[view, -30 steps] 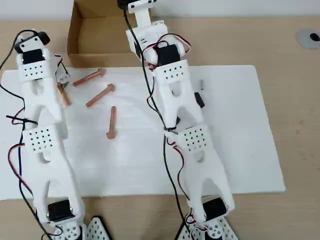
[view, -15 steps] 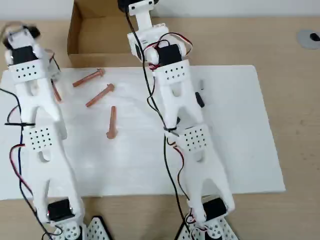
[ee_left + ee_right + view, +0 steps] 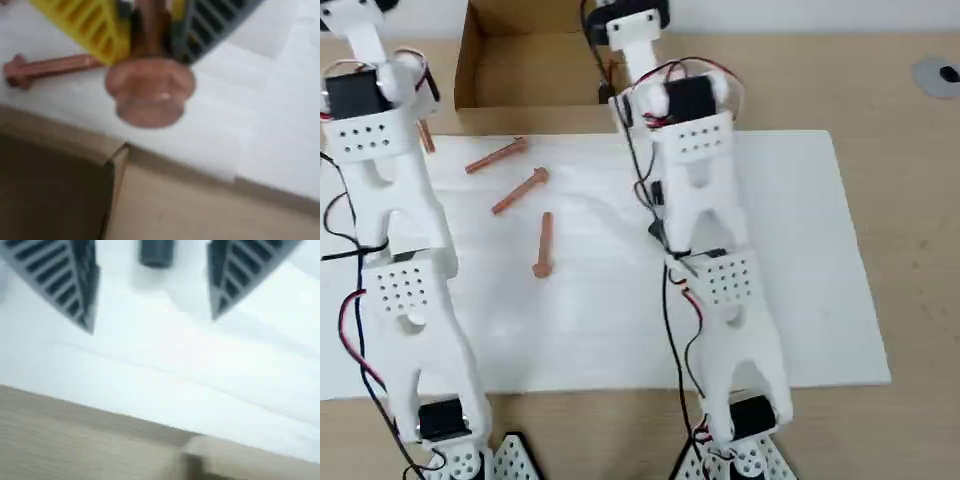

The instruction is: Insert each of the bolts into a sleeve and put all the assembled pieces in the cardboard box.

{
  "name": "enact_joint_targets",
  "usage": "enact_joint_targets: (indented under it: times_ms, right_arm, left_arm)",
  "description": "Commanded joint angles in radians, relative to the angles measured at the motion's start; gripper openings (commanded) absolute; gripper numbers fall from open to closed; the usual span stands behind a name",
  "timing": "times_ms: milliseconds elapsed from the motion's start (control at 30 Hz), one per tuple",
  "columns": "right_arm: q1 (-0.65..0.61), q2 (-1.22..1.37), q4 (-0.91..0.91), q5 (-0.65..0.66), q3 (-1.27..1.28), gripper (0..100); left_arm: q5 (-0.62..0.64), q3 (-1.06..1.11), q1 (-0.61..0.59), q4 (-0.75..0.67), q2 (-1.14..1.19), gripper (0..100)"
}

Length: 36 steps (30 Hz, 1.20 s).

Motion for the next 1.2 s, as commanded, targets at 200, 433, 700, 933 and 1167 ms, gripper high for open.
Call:
enact_joint_targets:
  times_ms: [200,433,700,933,1167]
  right_arm:
    - [0.033,-0.203,0.021,0.077,0.11,18.2]
    - [-0.008,-0.47,0.021,0.077,0.57,18.2]
    - [-0.071,-0.739,0.015,0.084,1.061,18.2]
    - [-0.074,-0.745,0.012,0.193,1.288,18.2]
    - [-0.074,-0.745,-0.009,0.339,1.357,18.2]
  left_arm:
    - [-0.003,0.488,0.069,0.006,-0.467,0]
    - [-0.009,0.862,0.046,-0.014,-0.783,1]
    - [-0.008,1.171,0.017,-0.184,-1.018,1]
    - [-0.008,1.587,0.025,-0.422,-1.302,1]
    - [-0.006,1.946,0.054,-0.615,-1.639,1]
